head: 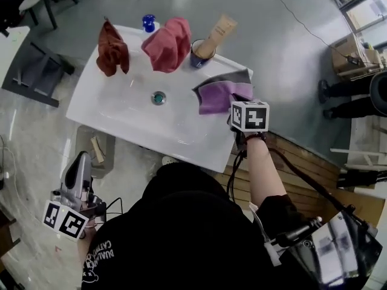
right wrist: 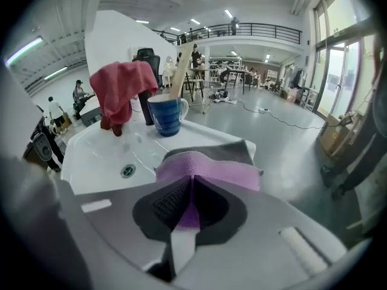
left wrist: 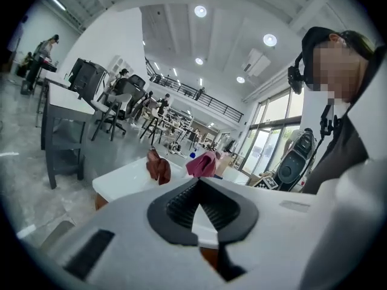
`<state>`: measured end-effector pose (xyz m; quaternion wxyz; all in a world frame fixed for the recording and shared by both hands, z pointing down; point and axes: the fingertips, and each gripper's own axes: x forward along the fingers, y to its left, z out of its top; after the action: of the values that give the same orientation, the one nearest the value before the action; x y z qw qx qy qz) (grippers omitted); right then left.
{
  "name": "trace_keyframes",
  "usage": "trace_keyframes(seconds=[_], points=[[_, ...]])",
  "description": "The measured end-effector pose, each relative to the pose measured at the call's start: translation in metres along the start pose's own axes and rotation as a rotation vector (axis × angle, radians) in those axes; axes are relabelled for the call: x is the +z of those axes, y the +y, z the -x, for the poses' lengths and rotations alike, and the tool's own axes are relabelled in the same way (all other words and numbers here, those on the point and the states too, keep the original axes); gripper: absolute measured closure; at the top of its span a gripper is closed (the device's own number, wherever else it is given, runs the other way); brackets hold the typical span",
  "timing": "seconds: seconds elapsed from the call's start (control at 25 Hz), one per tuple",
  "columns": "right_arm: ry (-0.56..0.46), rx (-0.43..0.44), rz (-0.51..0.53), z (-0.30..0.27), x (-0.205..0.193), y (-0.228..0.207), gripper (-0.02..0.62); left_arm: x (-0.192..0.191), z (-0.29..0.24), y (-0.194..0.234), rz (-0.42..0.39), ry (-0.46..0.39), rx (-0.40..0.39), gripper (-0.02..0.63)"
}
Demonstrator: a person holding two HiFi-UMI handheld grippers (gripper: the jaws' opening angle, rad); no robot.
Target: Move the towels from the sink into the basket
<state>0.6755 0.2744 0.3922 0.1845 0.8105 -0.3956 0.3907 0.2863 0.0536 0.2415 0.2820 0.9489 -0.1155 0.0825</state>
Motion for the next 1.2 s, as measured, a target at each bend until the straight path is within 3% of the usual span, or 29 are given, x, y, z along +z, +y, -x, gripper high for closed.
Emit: trace_keyframes(seconds=[0.16, 0.36, 0.68, 0.96, 1.2], points=[[-0.113, 0.018, -0.002, 0.044, 0.02, 0.029, 0.572, 0.007, 0.042, -0.006, -0.017, -0.061, 0.02, 0.604], [-0.221, 0.166, 0.075, 0.097, 0.028, 0.104, 0.572, 0.003, 0.098, -0.018, -0.019, -0.136, 0.036, 0.603], [-0.241, 0.347, 0.23, 0.153, -0.003, 0.215, 0.574, -0.018, 0.198, -0.031, -0.009, -0.242, 0.101, 0.604], [-0.24, 0.471, 0.37, 0.177, -0.033, 0.302, 0.574, -0.052, 0.289, -0.025, 0.027, -0.316, 0.226, 0.603], [-0.23, 0.583, 0.465, 0.198, -0.051, 0.377, 0.574, -0.06, 0.356, -0.021, 0.039, -0.38, 0.318, 0.604]])
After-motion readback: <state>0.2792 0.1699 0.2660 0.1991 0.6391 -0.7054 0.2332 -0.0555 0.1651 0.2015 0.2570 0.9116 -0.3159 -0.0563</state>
